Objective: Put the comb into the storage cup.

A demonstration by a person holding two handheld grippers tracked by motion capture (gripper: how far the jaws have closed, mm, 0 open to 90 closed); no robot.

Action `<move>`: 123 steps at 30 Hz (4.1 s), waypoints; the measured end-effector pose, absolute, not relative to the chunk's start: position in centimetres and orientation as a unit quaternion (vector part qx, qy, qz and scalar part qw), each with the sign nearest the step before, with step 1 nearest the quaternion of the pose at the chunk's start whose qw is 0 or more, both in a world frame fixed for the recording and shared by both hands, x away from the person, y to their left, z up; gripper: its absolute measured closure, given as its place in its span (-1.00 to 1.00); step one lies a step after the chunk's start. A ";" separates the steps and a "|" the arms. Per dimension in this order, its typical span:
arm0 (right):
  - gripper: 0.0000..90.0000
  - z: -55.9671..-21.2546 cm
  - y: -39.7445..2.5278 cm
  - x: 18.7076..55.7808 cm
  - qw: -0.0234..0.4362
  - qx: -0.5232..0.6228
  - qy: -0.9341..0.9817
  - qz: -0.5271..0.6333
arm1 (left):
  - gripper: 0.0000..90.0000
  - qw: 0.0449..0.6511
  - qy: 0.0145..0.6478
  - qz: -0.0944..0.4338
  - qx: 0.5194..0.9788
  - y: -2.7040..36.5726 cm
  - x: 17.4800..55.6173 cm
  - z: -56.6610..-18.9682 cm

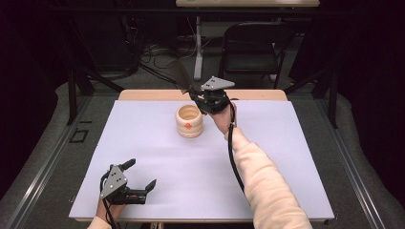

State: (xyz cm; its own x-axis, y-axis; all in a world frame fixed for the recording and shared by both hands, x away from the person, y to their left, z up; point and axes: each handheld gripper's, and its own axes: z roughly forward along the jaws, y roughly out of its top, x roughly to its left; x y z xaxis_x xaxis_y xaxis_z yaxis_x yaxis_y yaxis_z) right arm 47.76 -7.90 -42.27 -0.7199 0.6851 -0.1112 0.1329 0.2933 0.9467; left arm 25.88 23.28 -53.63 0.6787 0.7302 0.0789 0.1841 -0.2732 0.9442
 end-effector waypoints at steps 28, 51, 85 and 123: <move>0.61 -42.6 -7.0 48.4 0.266 0.262 0.749 0.548 | -1.00 0.522 0.303 0.261 0.754 23.3 25.9 -53.6; 0.61 -43.4 -6.4 48.9 0.262 0.258 0.743 0.559 | -1.00 0.521 0.305 0.261 0.753 23.3 25.9 -53.6; 0.61 -44.8 -5.0 49.6 0.255 0.259 0.751 0.552 | -1.00 0.522 0.304 0.261 0.753 23.3 25.9 -53.6; 0.61 -46.9 -4.4 49.9 0.238 0.259 0.766 0.537 | -1.00 0.523 0.304 0.261 0.753 23.4 25.8 -53.6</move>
